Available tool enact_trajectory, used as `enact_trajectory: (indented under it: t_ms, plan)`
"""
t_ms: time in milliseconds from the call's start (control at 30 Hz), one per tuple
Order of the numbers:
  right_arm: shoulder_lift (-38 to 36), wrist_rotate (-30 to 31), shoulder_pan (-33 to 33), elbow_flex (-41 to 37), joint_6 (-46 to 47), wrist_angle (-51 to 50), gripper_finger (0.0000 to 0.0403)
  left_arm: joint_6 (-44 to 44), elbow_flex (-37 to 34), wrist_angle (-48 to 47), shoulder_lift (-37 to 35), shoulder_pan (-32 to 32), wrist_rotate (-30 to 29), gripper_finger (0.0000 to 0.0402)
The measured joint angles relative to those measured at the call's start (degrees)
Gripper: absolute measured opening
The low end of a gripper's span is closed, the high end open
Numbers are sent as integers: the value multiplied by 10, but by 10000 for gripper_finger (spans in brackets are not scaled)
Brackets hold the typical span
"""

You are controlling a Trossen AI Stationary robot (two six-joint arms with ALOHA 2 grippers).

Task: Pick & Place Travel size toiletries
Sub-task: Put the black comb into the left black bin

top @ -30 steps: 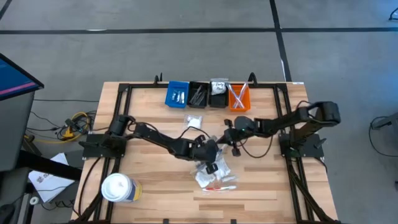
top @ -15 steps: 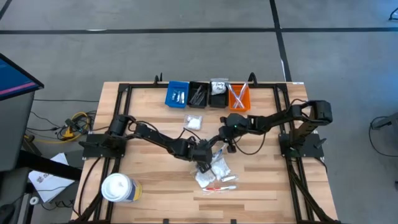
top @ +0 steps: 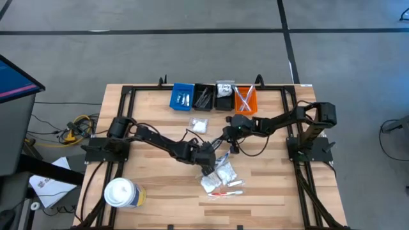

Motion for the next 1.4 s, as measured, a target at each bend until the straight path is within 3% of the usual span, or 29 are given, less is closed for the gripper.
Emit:
enact_trajectory:
  t_ms: [367, 733, 1400]
  plan:
    - [10, 0, 0, 7, 2, 15, 0, 12, 0, 0, -1, -4, -9, 1]
    - [10, 0, 30, 6, 0, -36, 0, 13, 1, -3, -1, -3, -100, 1]
    - [10, -1, 57, 6, -29, -33, 0, -13, -54, 8, -16, 18, -89, 1]
